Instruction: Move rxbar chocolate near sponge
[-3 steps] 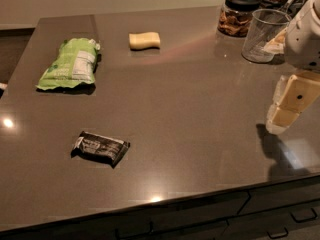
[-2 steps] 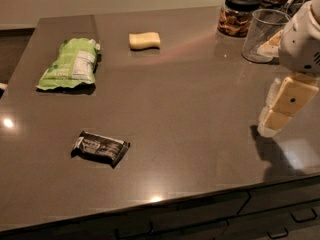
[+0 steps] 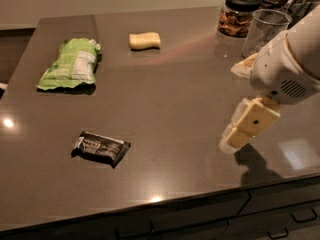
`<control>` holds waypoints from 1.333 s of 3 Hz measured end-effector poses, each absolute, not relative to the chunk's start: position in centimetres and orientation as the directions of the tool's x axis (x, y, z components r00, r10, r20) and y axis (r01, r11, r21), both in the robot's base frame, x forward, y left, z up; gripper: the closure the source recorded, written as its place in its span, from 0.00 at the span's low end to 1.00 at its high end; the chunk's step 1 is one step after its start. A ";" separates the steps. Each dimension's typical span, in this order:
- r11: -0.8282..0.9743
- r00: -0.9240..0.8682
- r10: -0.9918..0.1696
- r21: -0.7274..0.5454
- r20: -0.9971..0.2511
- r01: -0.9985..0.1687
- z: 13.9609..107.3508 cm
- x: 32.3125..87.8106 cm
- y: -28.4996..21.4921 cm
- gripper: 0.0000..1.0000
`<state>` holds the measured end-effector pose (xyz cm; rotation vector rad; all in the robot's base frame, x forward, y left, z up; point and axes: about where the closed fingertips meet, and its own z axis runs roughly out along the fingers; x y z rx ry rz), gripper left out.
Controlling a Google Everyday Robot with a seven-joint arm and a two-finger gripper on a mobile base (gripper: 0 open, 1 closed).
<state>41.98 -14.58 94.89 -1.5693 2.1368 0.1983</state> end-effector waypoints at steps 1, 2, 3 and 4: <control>0.358 -0.229 -0.801 -0.137 -0.553 -0.924 92.6 43.2 -11.2 0.00; 0.367 -0.191 -0.732 -0.142 -0.654 -0.919 92.2 45.1 -7.9 0.00; 0.368 -0.191 -0.728 -0.140 -0.659 -0.919 92.2 45.0 -7.8 0.00; 0.390 -0.189 -0.660 -0.117 -0.727 -0.913 91.9 44.5 -6.0 0.00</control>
Offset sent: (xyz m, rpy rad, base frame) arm 0.0573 0.1039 -0.0410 0.3915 -0.1020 0.0300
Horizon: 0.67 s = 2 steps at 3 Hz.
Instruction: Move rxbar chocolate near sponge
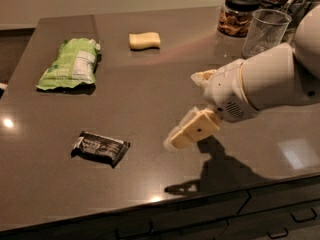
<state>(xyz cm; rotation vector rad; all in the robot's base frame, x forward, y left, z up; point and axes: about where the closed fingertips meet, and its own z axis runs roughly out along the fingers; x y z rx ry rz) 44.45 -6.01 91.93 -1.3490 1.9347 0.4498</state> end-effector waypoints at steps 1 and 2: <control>0.378 -0.177 -0.574 -0.067 -0.800 -0.923 91.1 43.4 -2.3 0.00; 0.346 -0.169 -0.522 -0.026 -0.836 -0.938 89.6 42.4 1.6 0.00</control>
Offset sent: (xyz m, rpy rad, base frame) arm -0.0321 0.1257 -0.0480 0.2854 0.0560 0.1084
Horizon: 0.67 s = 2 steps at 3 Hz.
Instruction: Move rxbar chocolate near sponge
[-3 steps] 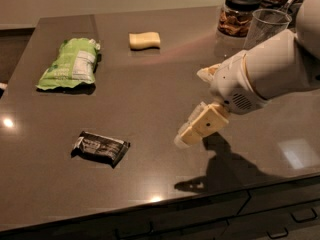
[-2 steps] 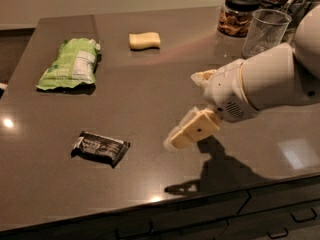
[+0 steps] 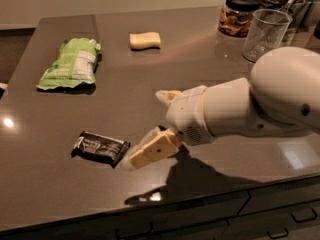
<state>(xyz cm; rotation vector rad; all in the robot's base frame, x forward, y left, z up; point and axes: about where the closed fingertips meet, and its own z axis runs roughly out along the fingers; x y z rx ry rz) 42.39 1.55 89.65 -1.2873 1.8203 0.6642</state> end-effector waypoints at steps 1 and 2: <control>0.309 -0.164 -0.488 0.006 -0.857 -0.951 87.1 41.5 6.3 0.00; 0.305 -0.142 -0.476 -0.011 -0.868 -0.952 85.7 41.8 9.2 0.00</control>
Offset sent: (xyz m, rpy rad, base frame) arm 0.0009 0.1067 -0.0595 0.0862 -0.0236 0.0439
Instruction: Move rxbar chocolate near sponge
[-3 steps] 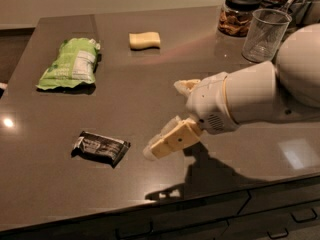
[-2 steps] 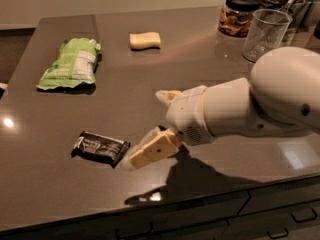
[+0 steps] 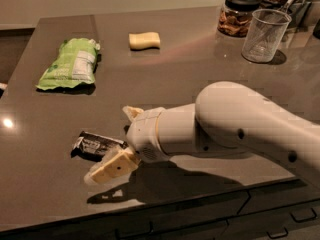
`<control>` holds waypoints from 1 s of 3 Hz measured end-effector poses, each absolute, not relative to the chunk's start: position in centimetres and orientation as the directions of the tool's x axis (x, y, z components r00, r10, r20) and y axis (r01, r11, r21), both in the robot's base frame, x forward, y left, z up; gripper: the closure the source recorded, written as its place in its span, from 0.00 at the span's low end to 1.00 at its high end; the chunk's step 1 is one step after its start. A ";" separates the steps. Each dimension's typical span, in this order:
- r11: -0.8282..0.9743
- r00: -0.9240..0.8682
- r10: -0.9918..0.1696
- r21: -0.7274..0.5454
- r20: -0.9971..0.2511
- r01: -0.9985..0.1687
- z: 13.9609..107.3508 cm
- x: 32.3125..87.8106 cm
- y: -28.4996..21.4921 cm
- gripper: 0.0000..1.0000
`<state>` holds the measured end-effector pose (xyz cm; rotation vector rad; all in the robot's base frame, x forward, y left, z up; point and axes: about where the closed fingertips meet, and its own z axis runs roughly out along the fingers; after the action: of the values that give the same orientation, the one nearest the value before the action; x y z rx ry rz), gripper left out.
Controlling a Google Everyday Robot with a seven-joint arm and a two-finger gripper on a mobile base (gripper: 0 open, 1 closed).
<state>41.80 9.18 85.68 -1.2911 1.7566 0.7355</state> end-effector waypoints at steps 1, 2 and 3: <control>0.304 -0.113 -0.478 -0.043 -0.871 -0.952 85.1 42.4 11.3 0.00; 0.299 -0.104 -0.489 -0.054 -0.866 -0.953 84.4 42.8 12.6 0.16; 0.287 -0.104 -0.517 -0.058 -0.850 -0.956 83.6 43.0 13.2 0.48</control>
Offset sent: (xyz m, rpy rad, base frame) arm 0.0181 0.0469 -0.0259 -0.0250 -0.0342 0.0080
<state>43.03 13.15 83.59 -1.3432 1.7455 0.6820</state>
